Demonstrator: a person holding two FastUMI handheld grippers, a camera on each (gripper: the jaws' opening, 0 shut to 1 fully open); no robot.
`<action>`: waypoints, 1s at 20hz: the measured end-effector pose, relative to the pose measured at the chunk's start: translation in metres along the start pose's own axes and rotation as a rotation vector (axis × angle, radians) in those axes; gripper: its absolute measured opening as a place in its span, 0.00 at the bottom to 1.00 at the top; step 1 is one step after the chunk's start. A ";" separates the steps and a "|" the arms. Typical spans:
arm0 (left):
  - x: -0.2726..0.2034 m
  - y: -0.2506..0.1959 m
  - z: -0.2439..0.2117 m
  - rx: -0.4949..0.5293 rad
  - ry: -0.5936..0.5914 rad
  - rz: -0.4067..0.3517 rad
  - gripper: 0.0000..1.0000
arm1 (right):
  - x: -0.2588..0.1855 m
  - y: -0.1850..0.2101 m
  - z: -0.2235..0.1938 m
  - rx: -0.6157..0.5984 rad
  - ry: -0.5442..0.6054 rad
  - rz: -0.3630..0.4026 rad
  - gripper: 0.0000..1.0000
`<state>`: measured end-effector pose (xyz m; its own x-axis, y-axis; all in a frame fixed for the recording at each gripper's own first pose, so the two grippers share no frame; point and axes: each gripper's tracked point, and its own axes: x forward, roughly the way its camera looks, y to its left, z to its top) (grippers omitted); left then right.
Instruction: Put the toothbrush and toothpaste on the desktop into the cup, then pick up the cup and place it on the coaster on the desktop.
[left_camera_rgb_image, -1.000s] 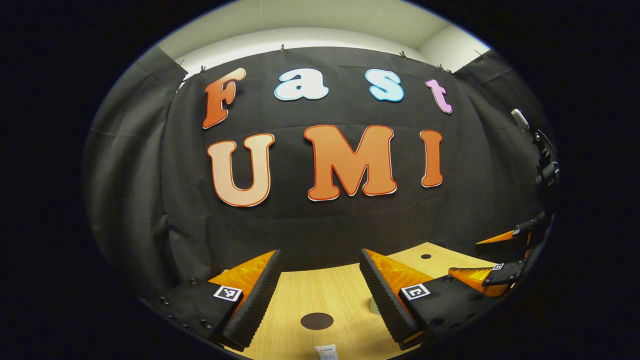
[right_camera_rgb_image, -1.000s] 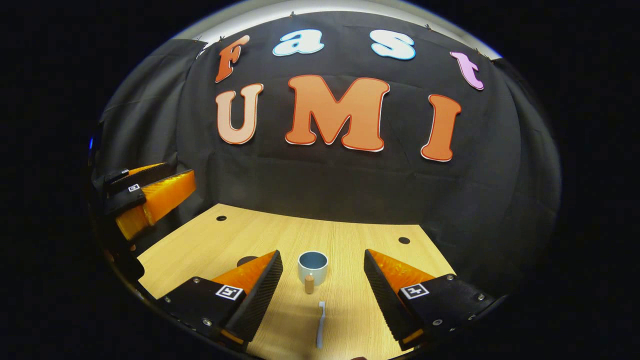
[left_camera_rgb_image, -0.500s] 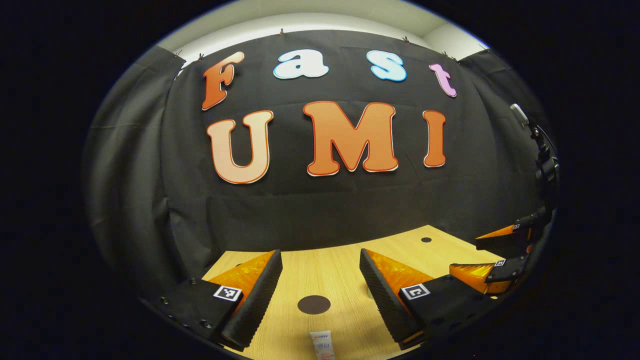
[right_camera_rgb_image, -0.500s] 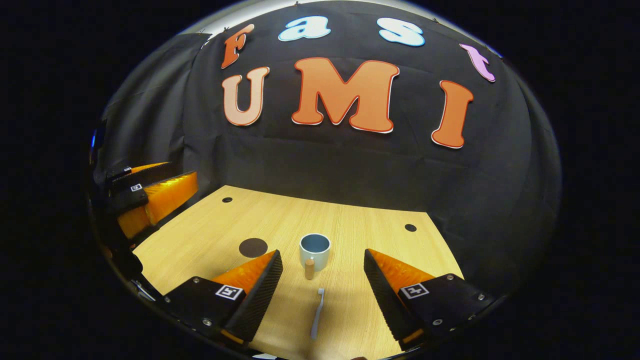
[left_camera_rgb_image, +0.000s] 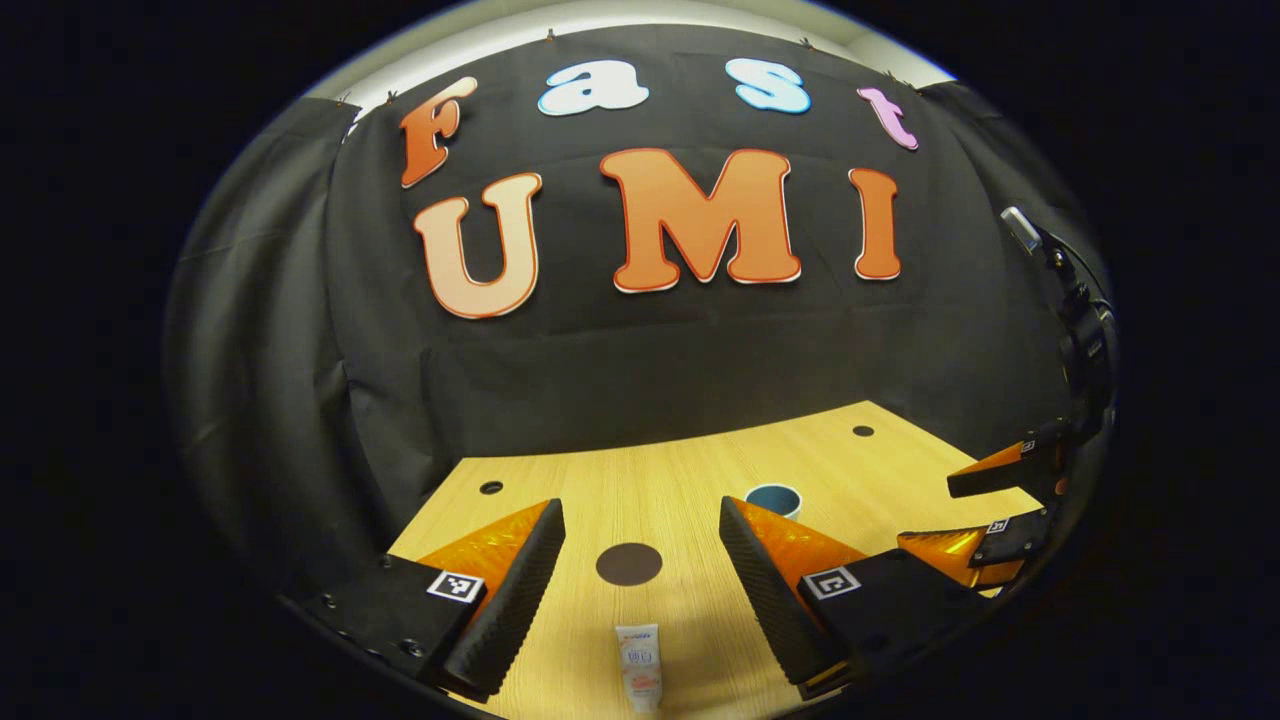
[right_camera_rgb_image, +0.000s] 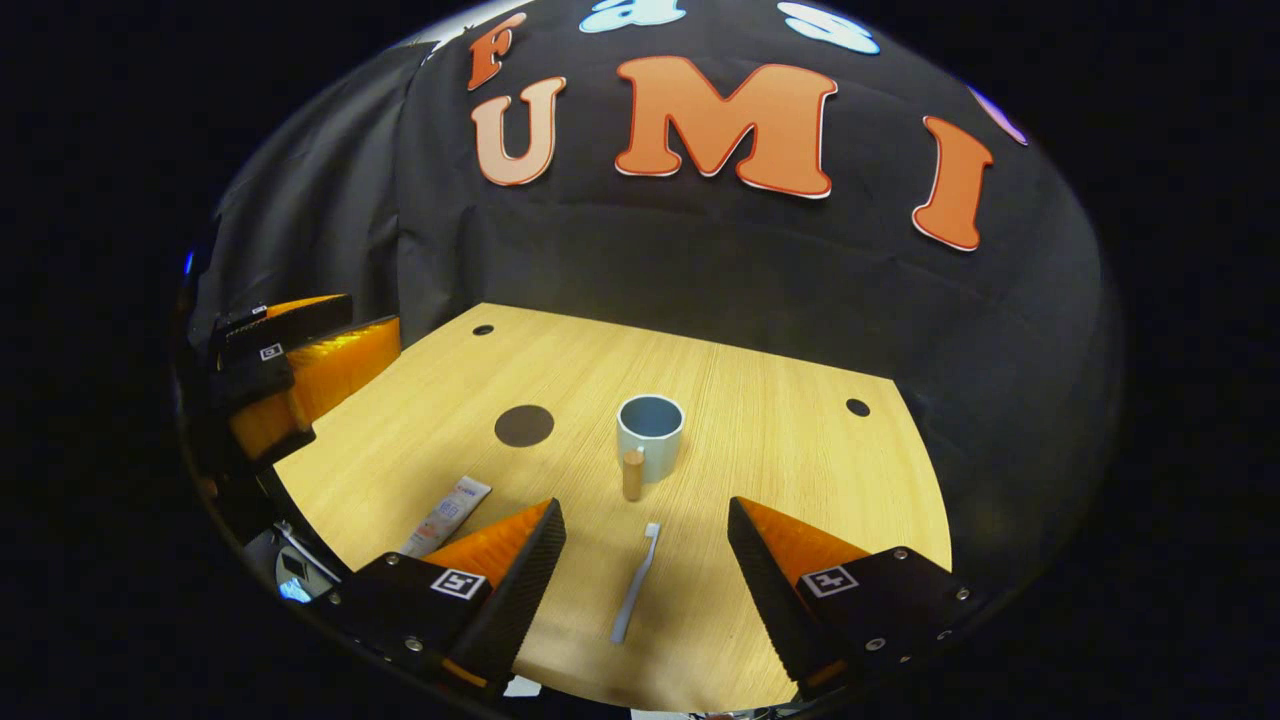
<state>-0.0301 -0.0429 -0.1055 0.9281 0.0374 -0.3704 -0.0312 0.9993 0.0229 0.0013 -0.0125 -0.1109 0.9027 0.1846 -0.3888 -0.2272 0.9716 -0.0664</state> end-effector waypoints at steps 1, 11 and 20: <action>0.003 0.000 -0.005 0.003 0.021 -0.007 1.00 | 0.003 0.001 -0.003 -0.002 0.020 0.002 0.99; 0.055 0.020 -0.080 -0.028 0.284 -0.072 1.00 | 0.035 0.009 -0.041 0.083 0.258 -0.016 0.98; 0.066 0.024 -0.139 -0.083 0.564 -0.101 1.00 | 0.062 0.014 -0.080 0.105 0.456 -0.028 0.87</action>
<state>-0.0216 -0.0156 -0.2585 0.5873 -0.0818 -0.8052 -0.0024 0.9947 -0.1028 0.0251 0.0009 -0.2095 0.6497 0.0973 -0.7540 -0.1458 0.9893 0.0020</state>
